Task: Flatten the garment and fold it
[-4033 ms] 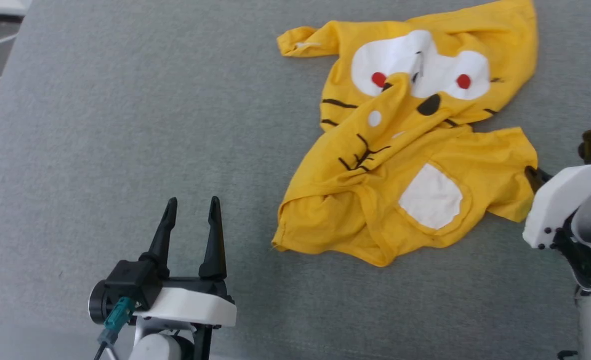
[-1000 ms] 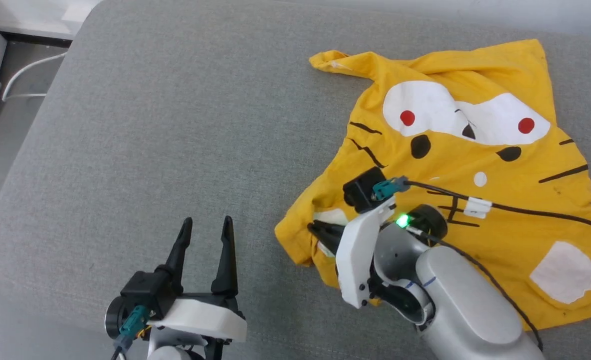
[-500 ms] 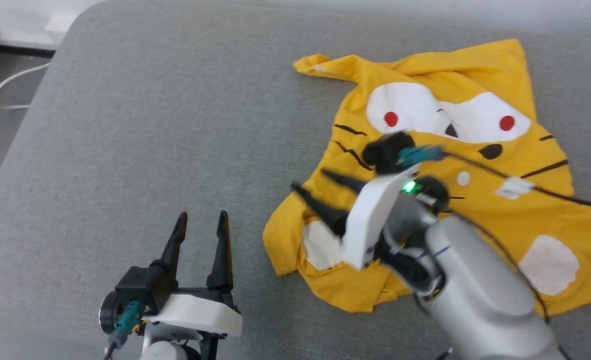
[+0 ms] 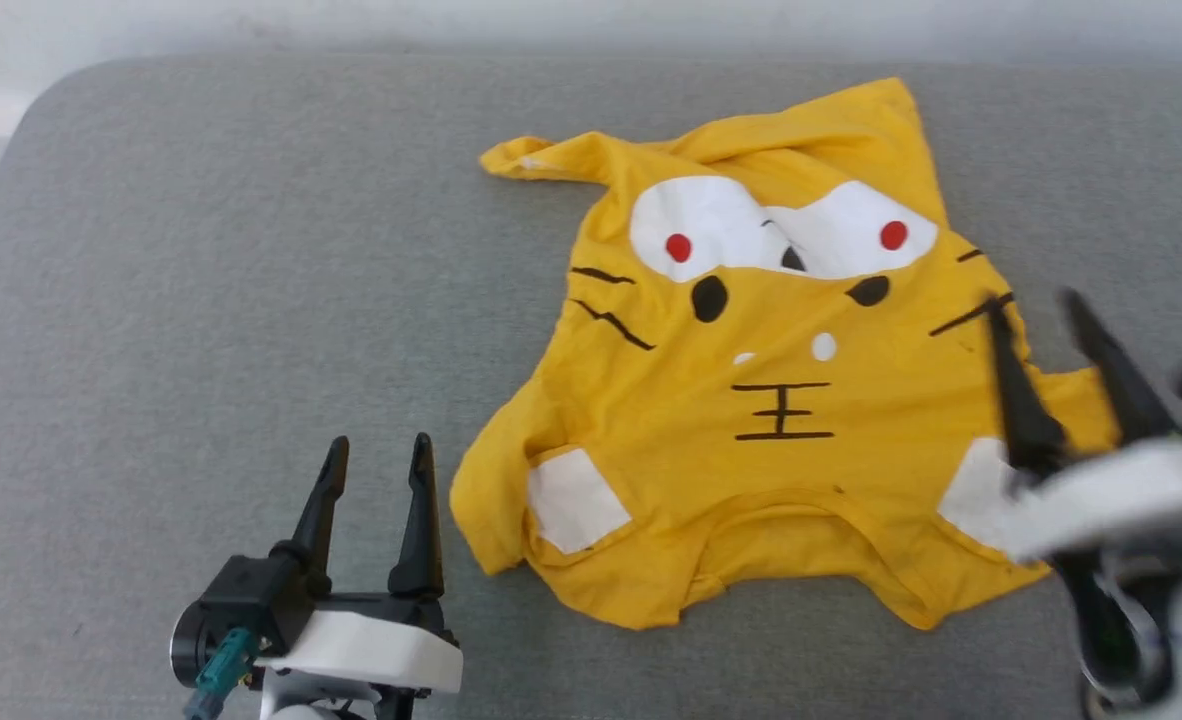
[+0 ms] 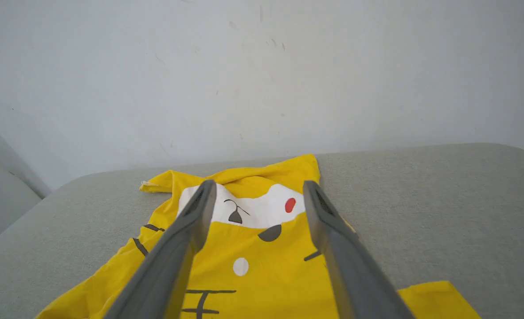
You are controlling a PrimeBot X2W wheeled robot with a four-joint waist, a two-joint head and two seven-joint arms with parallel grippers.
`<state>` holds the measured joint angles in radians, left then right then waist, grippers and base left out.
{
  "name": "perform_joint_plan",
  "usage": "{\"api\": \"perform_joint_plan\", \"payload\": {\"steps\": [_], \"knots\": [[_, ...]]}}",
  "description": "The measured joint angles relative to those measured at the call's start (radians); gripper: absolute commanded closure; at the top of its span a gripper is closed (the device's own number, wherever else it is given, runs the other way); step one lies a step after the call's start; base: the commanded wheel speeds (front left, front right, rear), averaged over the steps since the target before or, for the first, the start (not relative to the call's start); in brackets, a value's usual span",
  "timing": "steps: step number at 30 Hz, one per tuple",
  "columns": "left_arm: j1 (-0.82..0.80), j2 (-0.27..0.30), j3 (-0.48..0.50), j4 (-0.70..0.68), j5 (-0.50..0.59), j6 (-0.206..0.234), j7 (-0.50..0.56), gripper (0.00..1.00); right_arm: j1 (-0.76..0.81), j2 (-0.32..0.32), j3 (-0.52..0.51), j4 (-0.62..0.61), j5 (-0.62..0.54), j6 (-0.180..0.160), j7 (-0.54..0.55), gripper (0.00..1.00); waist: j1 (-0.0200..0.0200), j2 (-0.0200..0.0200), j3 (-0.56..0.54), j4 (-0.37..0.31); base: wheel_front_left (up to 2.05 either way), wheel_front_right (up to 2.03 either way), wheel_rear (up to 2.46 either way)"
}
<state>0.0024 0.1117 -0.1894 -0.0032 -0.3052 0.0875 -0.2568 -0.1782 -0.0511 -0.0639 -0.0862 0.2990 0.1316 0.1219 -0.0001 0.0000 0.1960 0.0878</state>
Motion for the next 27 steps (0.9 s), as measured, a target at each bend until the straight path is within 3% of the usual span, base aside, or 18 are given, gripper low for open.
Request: {"api": "perform_joint_plan", "payload": {"steps": [5, 9, 18, 23, 27], "knots": [[0.024, 0.004, 0.003, -0.033, 0.001, -0.035, 0.0, 0.0, 0.184, -0.002, -0.119, -0.028, -0.05, 0.0, -0.185, 0.0, 0.0, 0.0, -0.005, -0.039, 0.0, 0.0, 0.0], [0.071, 0.004, 0.017, -0.031, 0.008, -0.043, 0.0, 0.0, 0.3, -0.001, -0.132, 0.042, -0.017, 0.0, -0.304, 0.0, 0.0, 0.0, -0.012, -0.064, 0.0, 0.0, 0.0], [0.097, 0.036, 0.035, -0.021, 0.045, -0.04, 0.012, 0.0, 0.336, -0.001, -0.094, 0.142, 0.048, 0.0, -0.37, 0.0, 0.0, 0.0, -0.04, -0.101, 0.0, 0.0, 0.0], [0.045, 0.071, 0.036, -0.005, 0.031, -0.044, 0.156, 0.0, 0.307, -0.001, -0.095, 0.142, 0.045, 0.0, -0.372, 0.0, 0.0001, 0.0, -0.031, -0.106, 0.0, 0.0, 0.0], [-0.012, 0.11, 0.034, 0.016, 0.001, -0.075, 0.289, 0.0, 0.301, -0.001, -0.089, 0.148, 0.045, 0.0, -0.378, 0.0, 0.0002, 0.0, -0.009, -0.107, 0.0, 0.0, 0.0]]}}
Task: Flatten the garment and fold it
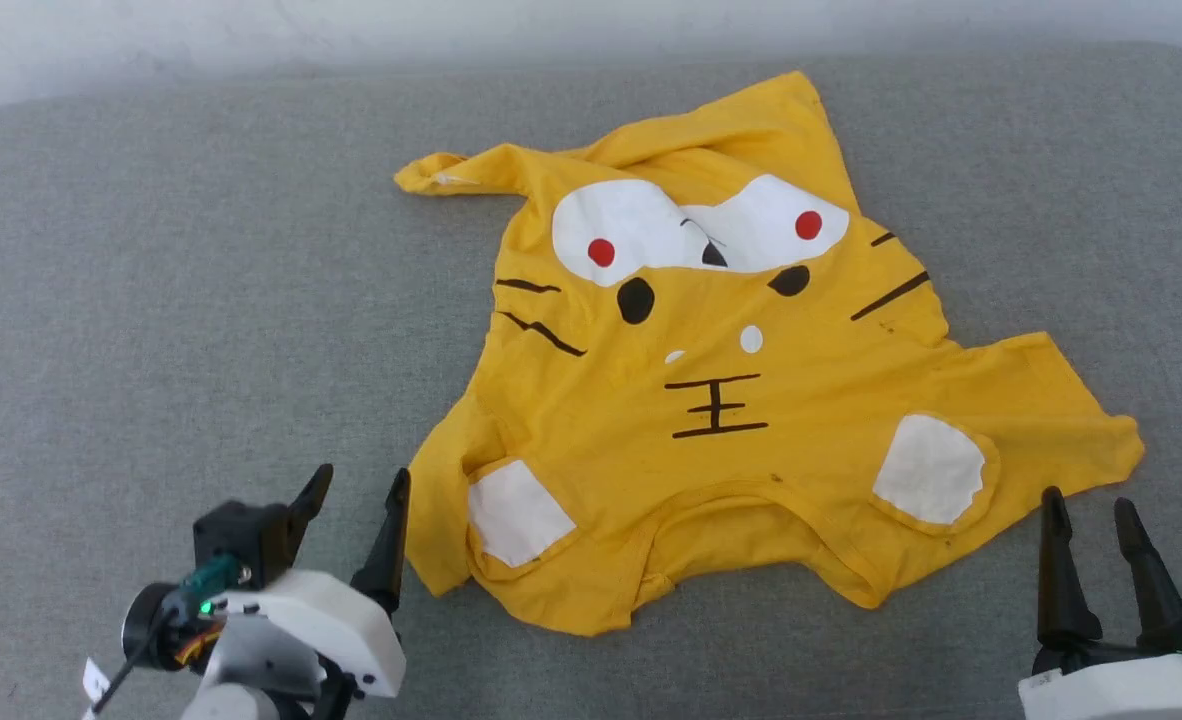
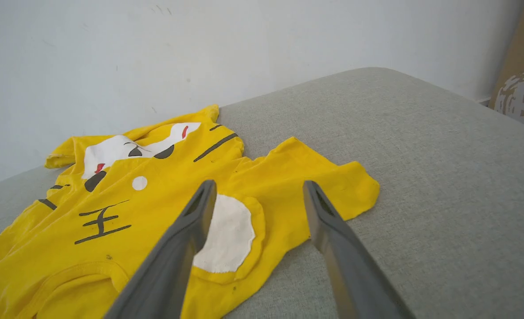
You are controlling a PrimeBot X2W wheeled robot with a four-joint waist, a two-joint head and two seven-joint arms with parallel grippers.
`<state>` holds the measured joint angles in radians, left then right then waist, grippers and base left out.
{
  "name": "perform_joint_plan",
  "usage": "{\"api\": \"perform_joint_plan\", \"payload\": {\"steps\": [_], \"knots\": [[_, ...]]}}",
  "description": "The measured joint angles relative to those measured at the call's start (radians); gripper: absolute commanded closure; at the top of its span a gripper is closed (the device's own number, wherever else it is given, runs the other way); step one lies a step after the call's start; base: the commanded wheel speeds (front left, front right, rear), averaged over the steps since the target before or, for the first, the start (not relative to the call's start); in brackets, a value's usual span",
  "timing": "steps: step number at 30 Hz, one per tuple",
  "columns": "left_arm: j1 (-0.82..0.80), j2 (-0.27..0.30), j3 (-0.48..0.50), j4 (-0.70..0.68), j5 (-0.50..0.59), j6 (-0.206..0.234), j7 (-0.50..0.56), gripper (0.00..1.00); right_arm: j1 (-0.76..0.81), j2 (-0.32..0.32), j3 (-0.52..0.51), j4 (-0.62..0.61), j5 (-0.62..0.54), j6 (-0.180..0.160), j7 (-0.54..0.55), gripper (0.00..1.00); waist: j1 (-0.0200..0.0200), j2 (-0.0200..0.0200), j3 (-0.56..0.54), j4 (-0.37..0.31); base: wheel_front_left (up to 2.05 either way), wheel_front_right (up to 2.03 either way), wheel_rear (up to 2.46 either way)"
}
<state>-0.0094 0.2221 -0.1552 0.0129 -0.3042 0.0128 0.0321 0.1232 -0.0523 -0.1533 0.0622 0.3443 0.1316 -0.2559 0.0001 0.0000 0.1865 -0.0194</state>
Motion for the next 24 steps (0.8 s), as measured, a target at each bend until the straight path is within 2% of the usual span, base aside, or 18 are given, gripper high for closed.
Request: {"api": "perform_joint_plan", "payload": {"steps": [7, 13, 19, 20, 21, 22, 24], "knots": [[-0.081, 0.046, -0.027, 0.055, -0.04, -0.039, 0.234, 0.0, -0.017, 0.0, 0.021, 0.013, 0.0, 0.0, 0.0, 0.0, 0.0, 0.0, 0.037, -0.008, 0.0, 0.0, 0.0], [-0.123, 0.057, -0.052, 0.084, -0.077, -0.057, 0.366, 0.0, -0.036, 0.0, 0.029, 0.024, 0.004, 0.0, -0.001, 0.0, 0.0, 0.0, 0.056, -0.021, 0.0, 0.0, 0.0], [-0.139, 0.048, -0.063, 0.118, -0.099, -0.056, 0.407, 0.0, -0.046, 0.0, 0.03, 0.036, 0.01, 0.0, -0.001, 0.0, -0.0001, 0.0, 0.065, -0.038, 0.0, 0.0, 0.0], [-0.141, 0.044, -0.062, 0.127, -0.101, -0.056, 0.398, 0.37, -0.049, 0.0, 0.031, 0.038, 0.012, 0.0, -0.001, 0.0, -0.0001, 0.0, 0.065, -0.042, 0.0, 0.0, 0.0], [-0.141, 0.042, -0.062, 0.133, -0.101, -0.056, 0.386, 0.95, -0.052, 0.0, 0.03, 0.04, 0.016, 0.0, -0.001, 0.0, -0.0001, 0.0, 0.065, -0.044, 0.0, 0.0, 0.0], [-0.141, 0.039, -0.062, 0.138, -0.101, -0.056, 0.369, 1.0, -0.055, 0.0, 0.03, 0.04, 0.019, 0.0, -0.001, 0.0, -0.0001, 0.0, 0.064, -0.047, 0.0, 0.0, 0.0], [-0.144, 0.033, -0.059, 0.148, -0.102, -0.056, 0.339, 1.0, -0.058, 0.0, 0.03, 0.04, 0.021, 0.0, -0.001, 0.0, 0.0, 0.0, 0.061, -0.05, 0.0, 0.0, 0.0]]}}
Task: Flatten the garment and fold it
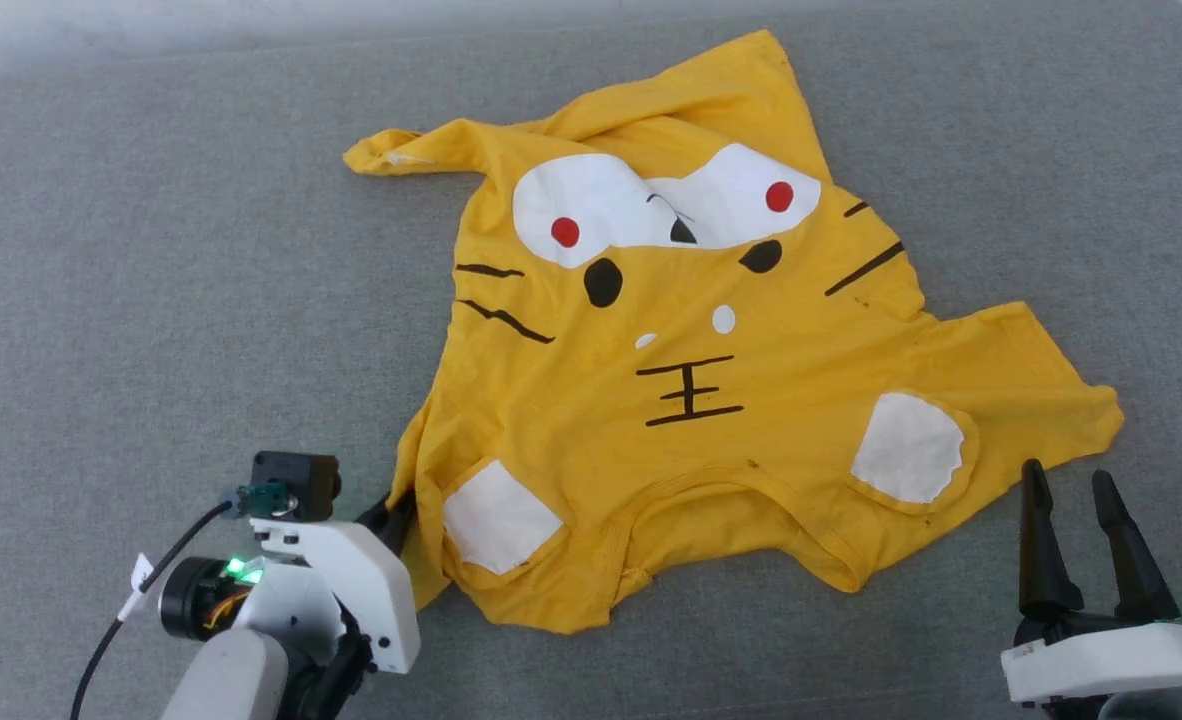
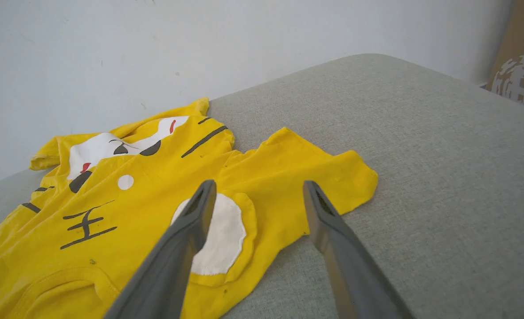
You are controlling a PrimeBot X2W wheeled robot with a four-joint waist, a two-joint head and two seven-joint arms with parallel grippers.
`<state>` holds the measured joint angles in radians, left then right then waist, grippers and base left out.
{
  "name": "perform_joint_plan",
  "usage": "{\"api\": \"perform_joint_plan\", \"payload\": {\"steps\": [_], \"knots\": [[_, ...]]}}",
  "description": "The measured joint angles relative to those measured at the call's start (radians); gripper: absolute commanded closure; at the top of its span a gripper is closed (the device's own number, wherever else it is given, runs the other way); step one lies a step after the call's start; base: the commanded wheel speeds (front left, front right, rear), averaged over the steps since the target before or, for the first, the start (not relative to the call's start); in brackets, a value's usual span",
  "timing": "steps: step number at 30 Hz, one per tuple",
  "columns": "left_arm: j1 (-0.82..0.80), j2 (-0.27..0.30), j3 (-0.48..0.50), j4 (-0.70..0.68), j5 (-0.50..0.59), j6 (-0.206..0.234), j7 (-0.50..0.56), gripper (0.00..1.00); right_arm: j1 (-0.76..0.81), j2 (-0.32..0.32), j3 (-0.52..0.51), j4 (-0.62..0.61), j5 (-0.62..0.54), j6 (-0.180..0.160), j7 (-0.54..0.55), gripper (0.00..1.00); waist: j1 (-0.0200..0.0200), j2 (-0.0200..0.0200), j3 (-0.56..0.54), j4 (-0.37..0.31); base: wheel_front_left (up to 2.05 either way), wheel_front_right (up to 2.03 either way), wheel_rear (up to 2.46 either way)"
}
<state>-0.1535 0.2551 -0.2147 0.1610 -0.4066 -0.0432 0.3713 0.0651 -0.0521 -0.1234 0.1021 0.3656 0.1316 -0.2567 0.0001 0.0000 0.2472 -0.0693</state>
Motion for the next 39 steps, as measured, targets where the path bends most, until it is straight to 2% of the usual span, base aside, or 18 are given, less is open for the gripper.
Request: {"api": "perform_joint_plan", "payload": {"steps": [3, 5, 7, 10, 13, 15, 16, 17, 21, 27, 32, 35, 37, 39], "knots": [[-0.003, -0.004, 0.007, 0.002, 0.003, 0.002, -0.046, 1.0, 0.0, 0.0, -0.002, 0.002, 0.002, 0.0, 0.0, 0.0, 0.0, 0.0, -0.006, -0.002, 0.0, 0.0, 0.0], [-0.012, 0.007, 0.03, -0.009, 0.014, 0.019, -0.081, 1.0, 0.0, 0.0, -0.003, 0.001, 0.002, 0.0, 0.0, 0.0, 0.0, 0.0, -0.008, -0.001, 0.0, 0.0, 0.0], [-0.035, 0.036, 0.058, -0.036, 0.05, 0.053, -0.126, 1.0, 0.0, 0.0, -0.005, 0.001, 0.002, 0.0, 0.0, 0.0, 0.0, 0.0, -0.006, -0.001, 0.0, 0.0, 0.0], [-0.079, 0.086, 0.098, -0.087, 0.14, 0.127, -0.207, 1.0, 0.0, 0.0, -0.006, -0.002, 0.005, 0.0, 0.0, 0.0, 0.0, 0.0, 0.001, 0.0, 0.0, 0.0, 0.0], [-0.118, 0.107, 0.115, -0.108, 0.219, 0.195, -0.269, 1.0, -0.001, 0.0, -0.005, -0.004, 0.005, 0.0, 0.0, 0.0, 0.0, 0.0, 0.014, 0.001, 0.0, 0.0, 0.0], [-0.132, 0.1, 0.112, -0.093, 0.236, 0.218, -0.269, 1.0, -0.002, 0.0, -0.004, -0.004, 0.005, 0.0, 0.0, 0.0, 0.0, 0.0, 0.024, 0.002, 0.0, 0.0, 0.0], [-0.136, 0.092, 0.105, -0.073, 0.238, 0.223, -0.263, 0.82, -0.004, 0.0, -0.003, -0.004, 0.005, 0.0, 0.0, 0.0, 0.0001, 0.0, 0.029, 0.002, 0.0, 0.0, 0.0], [-0.138, 0.087, 0.095, -0.05, 0.239, 0.223, -0.253, 0.0, -0.007, 0.0, -0.002, -0.003, 0.005, 0.0, 0.0, 0.0, 0.0, 0.0, 0.034, 0.002, 0.0, 0.0, 0.0], [-0.15, 0.045, 0.081, 0.026, 0.216, 0.221, -0.265, 0.0, -0.032, 0.0, 0.003, -0.003, 0.003, 0.0, 0.0, 0.0, 0.0001, 0.0, 0.055, -0.001, 0.0, 0.0, 0.0], [-0.16, 0.006, 0.088, 0.028, 0.196, 0.23, -0.364, 0.0, -0.038, 0.0, -0.002, 0.003, -0.006, 0.0, 0.0, 0.0, 0.0, 0.0, 0.055, 0.004, 0.0, 0.0, 0.0], [-0.085, -0.007, 0.105, -0.072, 0.18, 0.249, -0.471, 0.0, -0.036, 0.0, -0.003, 0.004, -0.006, 0.0, 0.0, 0.0, -0.0002, 0.0, 0.038, 0.015, 0.0, 0.0, 0.0], [-0.013, -0.013, 0.11, -0.169, 0.187, 0.259, -0.569, 0.0, -0.034, 0.0, -0.001, 0.003, -0.014, 0.0, 0.0, 0.0, -0.0001, 0.0, 0.029, 0.024, 0.0, 0.0, 0.0], [0.039, -0.038, 0.117, -0.237, 0.188, 0.283, -0.602, 0.0, -0.032, 0.0, -0.001, -0.003, -0.014, 0.0, 0.0, 0.0, -0.0002, 0.0, 0.023, 0.03, 0.0, 0.0, 0.0], [0.092, -0.054, 0.117, -0.284, 0.179, 0.279, -0.619, 0.0, -0.03, 0.0, -0.002, -0.01, -0.02, 0.0, 0.0, 0.0, -0.0001, 0.0, 0.019, 0.037, 0.0, 0.0, 0.0]]}}
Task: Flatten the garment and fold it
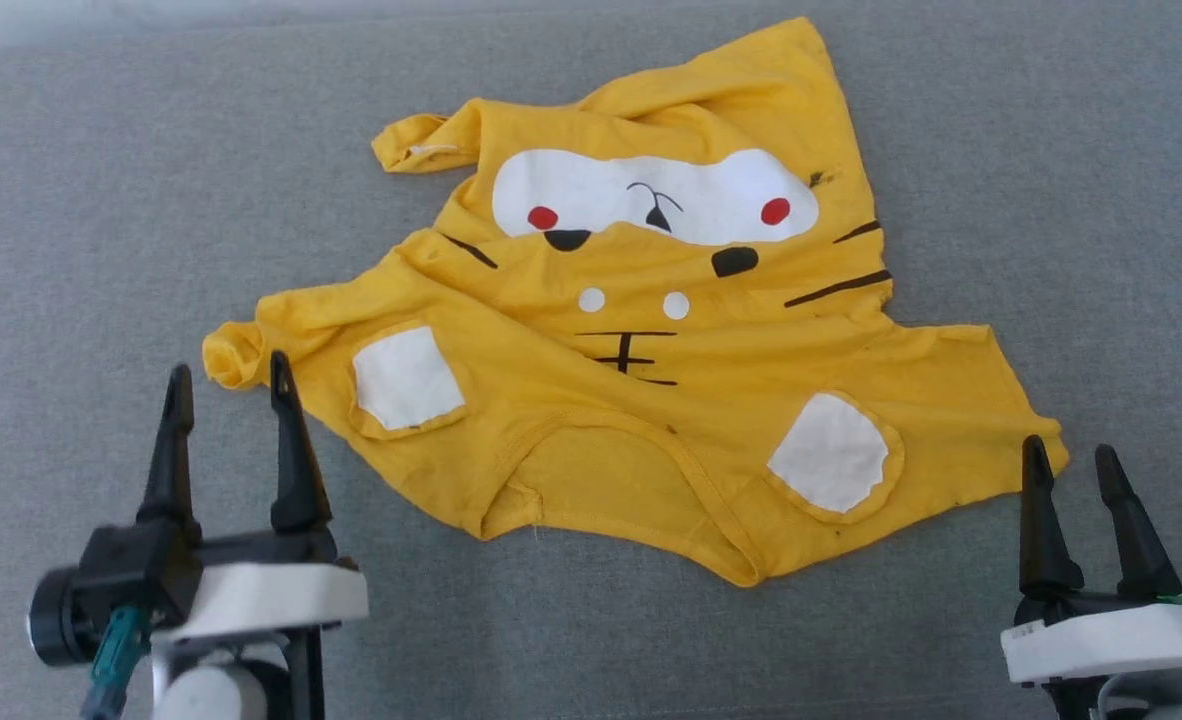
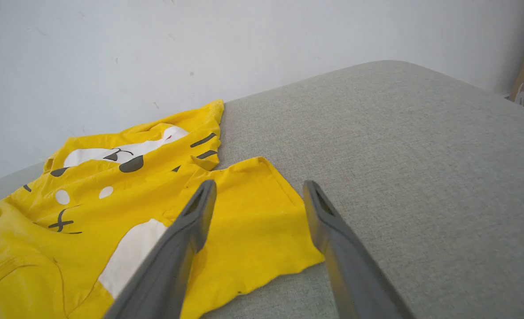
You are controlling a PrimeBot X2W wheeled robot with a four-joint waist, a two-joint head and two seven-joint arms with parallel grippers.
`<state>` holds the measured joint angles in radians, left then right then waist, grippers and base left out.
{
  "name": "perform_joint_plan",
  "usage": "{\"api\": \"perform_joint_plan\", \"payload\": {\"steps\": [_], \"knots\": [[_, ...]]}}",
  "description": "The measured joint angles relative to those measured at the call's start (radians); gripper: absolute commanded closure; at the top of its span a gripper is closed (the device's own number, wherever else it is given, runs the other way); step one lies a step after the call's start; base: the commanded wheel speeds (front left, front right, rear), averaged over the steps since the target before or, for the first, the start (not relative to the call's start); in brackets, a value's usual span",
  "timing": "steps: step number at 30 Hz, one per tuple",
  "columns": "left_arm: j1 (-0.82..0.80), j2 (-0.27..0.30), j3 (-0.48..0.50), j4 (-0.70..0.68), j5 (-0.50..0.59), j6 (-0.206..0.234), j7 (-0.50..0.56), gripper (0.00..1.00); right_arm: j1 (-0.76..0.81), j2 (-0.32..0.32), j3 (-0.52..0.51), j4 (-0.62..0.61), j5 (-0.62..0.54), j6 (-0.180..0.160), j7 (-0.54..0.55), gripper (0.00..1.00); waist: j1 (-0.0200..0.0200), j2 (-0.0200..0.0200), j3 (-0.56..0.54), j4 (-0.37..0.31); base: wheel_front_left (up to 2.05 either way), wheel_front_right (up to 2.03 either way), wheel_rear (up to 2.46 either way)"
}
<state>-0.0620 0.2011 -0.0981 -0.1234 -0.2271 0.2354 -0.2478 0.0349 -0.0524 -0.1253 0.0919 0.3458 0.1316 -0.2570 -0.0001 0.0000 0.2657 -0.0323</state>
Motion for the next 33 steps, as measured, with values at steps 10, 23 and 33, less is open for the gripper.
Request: {"api": "perform_joint_plan", "payload": {"steps": [10, 23, 33], "knots": [[0.186, -0.12, 0.048, -0.077, -0.088, -0.128, -0.009, 0.0, 0.017, 0.0, 0.001, -0.01, -0.015, 0.0, 0.0, 0.0, -0.0001, 0.0, -0.035, 0.015, 0.0, 0.0, 0.0], [0.198, -0.138, 0.072, -0.077, 0.02, -0.2, -0.009, 0.0, -0.044, 0.0, -0.061, -0.112, -0.143, 0.0, 0.133, 0.0, 0.0001, 0.0, -0.044, 0.04, 0.0, 0.0, 0.0], [0.142, -0.145, 0.064, -0.077, 0.035, -0.219, -0.009, 0.0, -0.192, -0.002, -0.136, -0.099, -0.144, 0.0, 0.65, 0.0, 0.0001, 0.0, 0.02, 0.052, 0.0, 0.0, 0.0]]}}
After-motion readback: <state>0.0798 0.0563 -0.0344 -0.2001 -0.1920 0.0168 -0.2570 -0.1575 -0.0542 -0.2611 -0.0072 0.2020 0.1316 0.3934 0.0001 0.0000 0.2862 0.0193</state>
